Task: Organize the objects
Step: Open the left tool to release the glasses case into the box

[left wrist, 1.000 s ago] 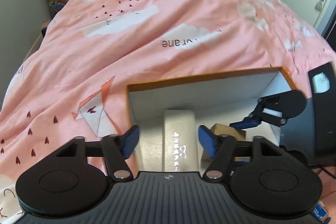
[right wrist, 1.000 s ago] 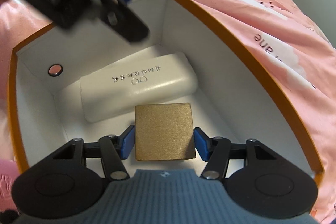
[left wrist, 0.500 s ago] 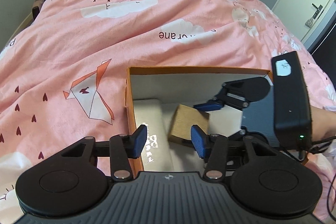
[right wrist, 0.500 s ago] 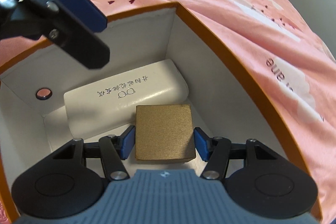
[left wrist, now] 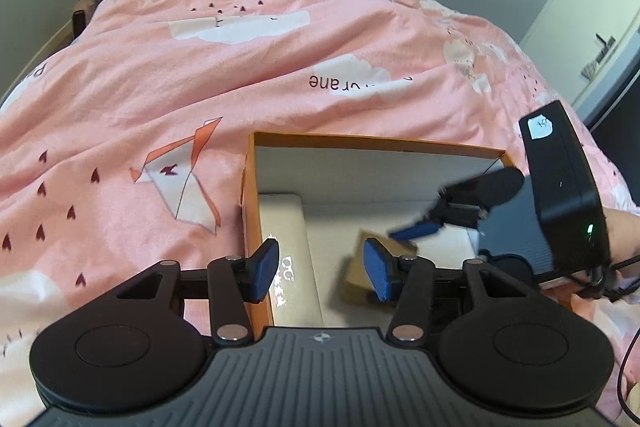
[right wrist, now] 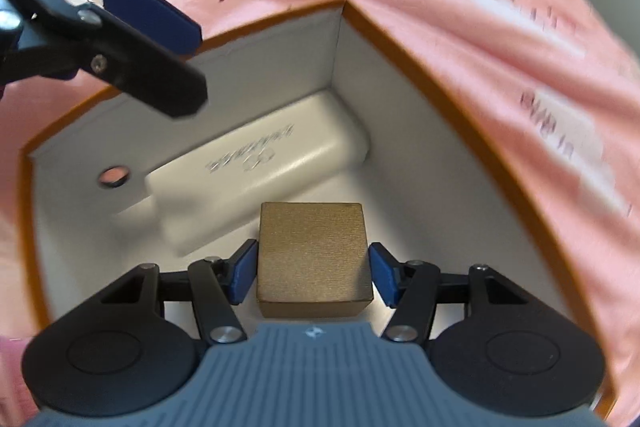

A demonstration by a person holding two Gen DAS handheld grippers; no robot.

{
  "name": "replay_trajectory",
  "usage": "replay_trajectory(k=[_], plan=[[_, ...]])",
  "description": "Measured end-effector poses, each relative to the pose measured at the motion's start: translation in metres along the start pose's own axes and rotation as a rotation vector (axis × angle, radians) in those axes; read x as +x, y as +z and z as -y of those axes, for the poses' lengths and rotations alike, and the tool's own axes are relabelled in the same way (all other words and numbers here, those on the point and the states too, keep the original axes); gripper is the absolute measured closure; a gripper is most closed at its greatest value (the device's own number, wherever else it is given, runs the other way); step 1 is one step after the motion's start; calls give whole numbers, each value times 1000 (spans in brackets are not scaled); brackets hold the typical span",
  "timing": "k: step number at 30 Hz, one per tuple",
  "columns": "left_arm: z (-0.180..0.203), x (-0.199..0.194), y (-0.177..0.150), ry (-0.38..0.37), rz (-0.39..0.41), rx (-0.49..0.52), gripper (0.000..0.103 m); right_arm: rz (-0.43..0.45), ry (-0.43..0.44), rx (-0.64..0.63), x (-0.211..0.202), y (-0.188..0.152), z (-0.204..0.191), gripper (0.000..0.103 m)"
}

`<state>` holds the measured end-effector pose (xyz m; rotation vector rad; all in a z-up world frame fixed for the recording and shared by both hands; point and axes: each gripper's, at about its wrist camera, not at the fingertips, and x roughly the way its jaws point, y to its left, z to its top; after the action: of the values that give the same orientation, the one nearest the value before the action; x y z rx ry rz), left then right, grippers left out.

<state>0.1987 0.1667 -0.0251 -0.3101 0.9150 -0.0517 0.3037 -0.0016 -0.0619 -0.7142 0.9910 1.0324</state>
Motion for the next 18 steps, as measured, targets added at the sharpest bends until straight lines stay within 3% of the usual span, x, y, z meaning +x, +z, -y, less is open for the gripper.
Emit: replay_trajectory(k=[4,10,16,18], plan=[[-2,-8,-11,19,25,-44,45,-82,122,191,-6,-9,9,42],[-6,-14,-26,17,26,-101,45,-100,373,545,-5,-26,30,42],[-6,-17,-32,20,24,-115,45,-115,500,670,8,-31,24,42],[-6,-17,-32,19,26,-115,45,-120,506,685,13,-30,22,42]])
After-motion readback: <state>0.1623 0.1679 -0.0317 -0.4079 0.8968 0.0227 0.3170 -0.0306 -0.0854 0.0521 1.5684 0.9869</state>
